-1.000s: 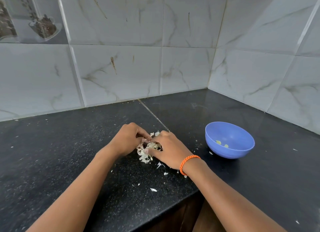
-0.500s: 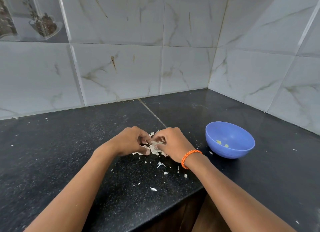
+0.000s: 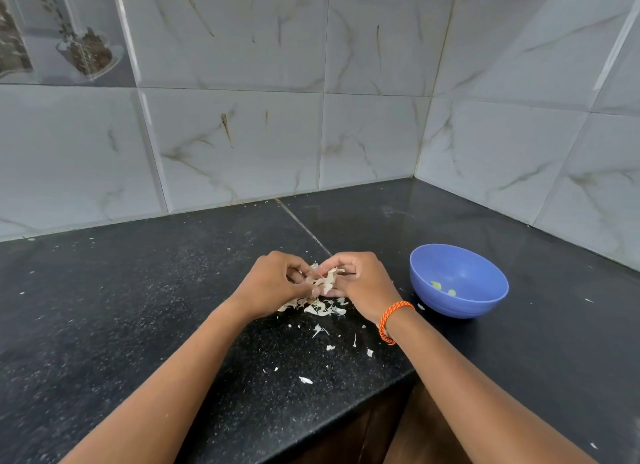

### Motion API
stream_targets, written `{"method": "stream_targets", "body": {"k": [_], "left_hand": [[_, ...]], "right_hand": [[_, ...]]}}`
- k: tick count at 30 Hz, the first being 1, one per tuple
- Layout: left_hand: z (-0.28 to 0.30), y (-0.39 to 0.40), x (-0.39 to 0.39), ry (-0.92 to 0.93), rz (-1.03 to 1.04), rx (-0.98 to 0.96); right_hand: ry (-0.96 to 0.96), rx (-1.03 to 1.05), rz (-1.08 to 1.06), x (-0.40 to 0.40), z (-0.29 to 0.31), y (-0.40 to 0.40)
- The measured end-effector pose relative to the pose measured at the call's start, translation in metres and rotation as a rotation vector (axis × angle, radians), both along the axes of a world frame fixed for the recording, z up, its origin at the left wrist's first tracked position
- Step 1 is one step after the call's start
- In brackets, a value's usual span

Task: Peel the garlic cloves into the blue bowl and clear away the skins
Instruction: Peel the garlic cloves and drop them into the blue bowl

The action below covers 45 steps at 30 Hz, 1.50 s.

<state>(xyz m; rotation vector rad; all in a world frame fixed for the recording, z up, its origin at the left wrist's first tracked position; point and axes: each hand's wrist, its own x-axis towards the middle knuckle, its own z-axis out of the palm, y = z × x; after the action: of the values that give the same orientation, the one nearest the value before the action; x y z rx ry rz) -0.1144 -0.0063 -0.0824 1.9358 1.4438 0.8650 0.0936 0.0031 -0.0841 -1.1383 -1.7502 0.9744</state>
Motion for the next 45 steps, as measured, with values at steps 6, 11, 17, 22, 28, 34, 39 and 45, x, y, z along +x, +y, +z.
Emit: {"method": "stream_targets", "body": {"k": [6,11,17,22,28,34,39,45], "left_hand": [[-0.002,0.002,0.001,-0.013,0.083,0.086],[-0.005,0.004,0.0,0.051,0.097,0.146],[-0.001,0.002,0.0,0.111,0.073,0.22],[0.002,-0.002,0.004,0.122,-0.024,0.278],[-0.006,-0.002,0.007,0.301,-0.091,0.172],[-0.011,0.001,0.011,0.349,-0.05,0.201],[-0.013,-0.002,0.016,0.379,-0.099,0.221],[-0.01,0.002,0.006,0.193,-0.014,0.19]], "right_hand": [[0.01,0.018,-0.042,0.001,0.006,-0.007],[-0.075,0.144,-0.124,0.003,0.008,-0.006],[-0.256,0.192,-0.137,0.005,0.008,-0.005],[-0.252,0.19,-0.116,0.007,0.008,-0.005],[-0.255,0.223,-0.167,0.011,0.007,-0.003],[-0.238,0.188,-0.118,0.013,0.006,-0.003],[-0.188,0.161,-0.061,0.017,0.004,-0.001],[-0.314,0.183,-0.083,0.019,0.007,-0.003]]}}
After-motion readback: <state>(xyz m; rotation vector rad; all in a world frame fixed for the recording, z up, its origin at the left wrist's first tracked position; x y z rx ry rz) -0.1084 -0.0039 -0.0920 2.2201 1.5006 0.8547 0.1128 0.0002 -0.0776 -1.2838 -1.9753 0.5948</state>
